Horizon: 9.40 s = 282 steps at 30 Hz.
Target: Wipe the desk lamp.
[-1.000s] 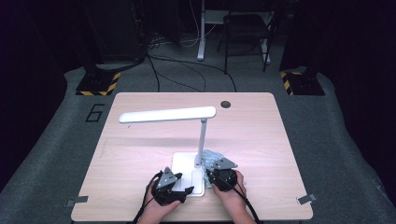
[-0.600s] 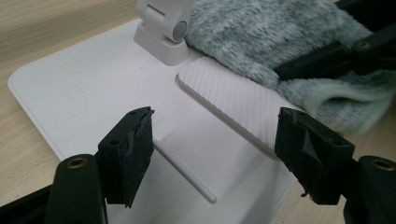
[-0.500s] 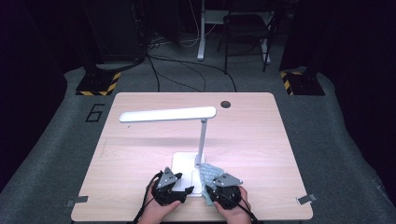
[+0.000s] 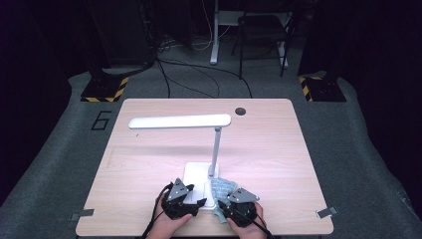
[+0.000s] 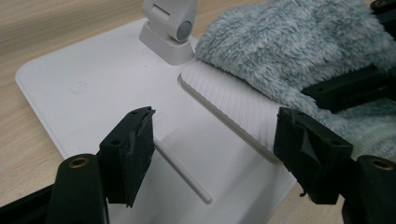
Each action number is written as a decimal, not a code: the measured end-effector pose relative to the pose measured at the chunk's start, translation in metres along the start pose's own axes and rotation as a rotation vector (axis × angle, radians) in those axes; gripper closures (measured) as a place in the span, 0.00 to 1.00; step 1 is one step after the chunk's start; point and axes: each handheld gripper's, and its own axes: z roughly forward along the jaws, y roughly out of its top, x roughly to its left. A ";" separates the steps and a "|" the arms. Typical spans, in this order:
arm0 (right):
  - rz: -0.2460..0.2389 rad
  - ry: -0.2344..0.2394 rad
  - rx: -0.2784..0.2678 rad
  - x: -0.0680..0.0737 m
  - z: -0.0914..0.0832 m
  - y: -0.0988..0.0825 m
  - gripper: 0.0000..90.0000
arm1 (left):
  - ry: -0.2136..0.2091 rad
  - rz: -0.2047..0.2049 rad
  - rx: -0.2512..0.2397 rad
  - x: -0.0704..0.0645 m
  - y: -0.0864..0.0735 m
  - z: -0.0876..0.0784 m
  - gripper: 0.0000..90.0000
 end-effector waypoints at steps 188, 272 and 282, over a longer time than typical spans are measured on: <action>0.112 -0.035 -0.108 -0.092 -0.019 0.033 0.71 | -0.002 0.000 0.003 0.000 0.000 0.000 0.33; 0.148 -0.091 -0.207 -0.085 -0.045 0.054 0.44 | -0.047 0.022 0.036 0.007 0.004 -0.002 0.33; 0.098 -0.001 -0.223 -0.061 -0.028 0.089 0.44 | -0.052 0.019 0.016 0.011 0.011 -0.013 0.34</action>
